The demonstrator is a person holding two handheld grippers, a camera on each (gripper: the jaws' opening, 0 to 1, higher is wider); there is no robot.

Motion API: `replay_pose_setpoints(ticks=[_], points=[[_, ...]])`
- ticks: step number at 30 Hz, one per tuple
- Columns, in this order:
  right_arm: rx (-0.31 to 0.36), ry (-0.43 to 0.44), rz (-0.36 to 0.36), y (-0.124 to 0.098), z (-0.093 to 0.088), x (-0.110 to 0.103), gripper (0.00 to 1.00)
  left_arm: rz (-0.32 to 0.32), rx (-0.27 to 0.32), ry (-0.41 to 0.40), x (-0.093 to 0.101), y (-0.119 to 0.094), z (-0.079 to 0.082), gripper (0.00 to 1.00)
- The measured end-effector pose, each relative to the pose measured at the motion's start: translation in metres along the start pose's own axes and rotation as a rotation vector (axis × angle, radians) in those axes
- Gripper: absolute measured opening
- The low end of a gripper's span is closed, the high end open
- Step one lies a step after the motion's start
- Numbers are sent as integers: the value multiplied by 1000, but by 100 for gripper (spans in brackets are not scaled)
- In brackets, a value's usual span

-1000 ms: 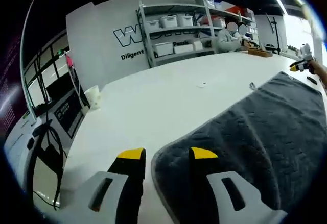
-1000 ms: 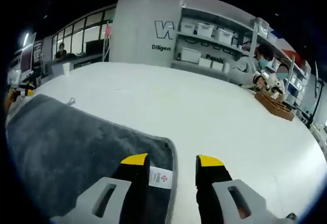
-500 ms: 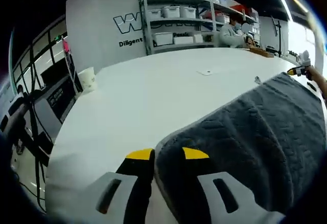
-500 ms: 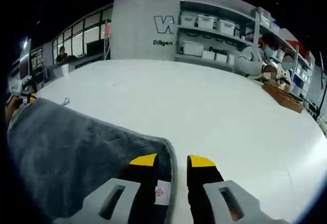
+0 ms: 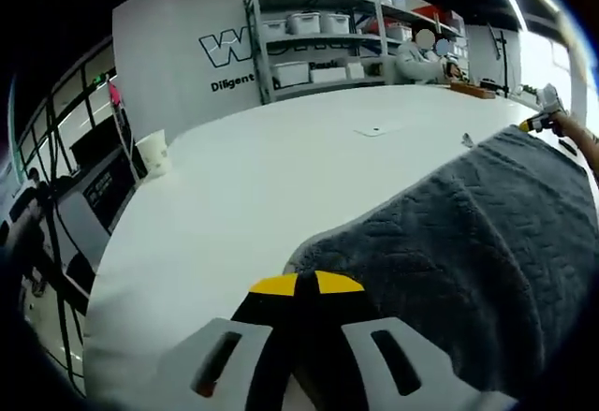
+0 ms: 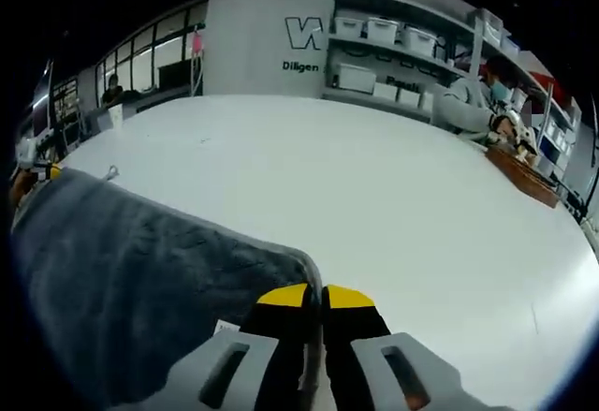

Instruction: Open the folded towel by lifting each exposed corner and separating the folded layers until the towel lies flat within the target outline without major curled edges

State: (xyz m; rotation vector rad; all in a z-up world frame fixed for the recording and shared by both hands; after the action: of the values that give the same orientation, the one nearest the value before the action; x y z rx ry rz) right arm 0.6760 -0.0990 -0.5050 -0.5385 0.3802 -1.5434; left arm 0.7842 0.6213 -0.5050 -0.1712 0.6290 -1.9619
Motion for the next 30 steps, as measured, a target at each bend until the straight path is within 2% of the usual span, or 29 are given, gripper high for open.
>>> replay_pose_setpoints(ticks=[15,21,30], points=[[12,-74,-30,1,0,3,0,61,28,55,-9,8,0,3],[24,-79,-30,4,0,7,0,73,32,108,-8,11,2,3],[34,-85,-32,5,-1,8,0,96,43,127,-9,15,2,3]])
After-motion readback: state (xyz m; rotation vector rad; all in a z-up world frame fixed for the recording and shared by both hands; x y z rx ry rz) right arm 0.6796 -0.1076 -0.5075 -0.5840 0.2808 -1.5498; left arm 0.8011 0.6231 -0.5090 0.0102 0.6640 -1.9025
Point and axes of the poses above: the point that each gripper's makers call its tool centre point, and the gripper's own axes: y roughly forward along the fingers, x roughly to its right, z roughly out of its top, the point moved 10 cm from there along -y, roughly backward along the fingers, and after that the axes turned 2 degrees about x, right-handed, at the moved point
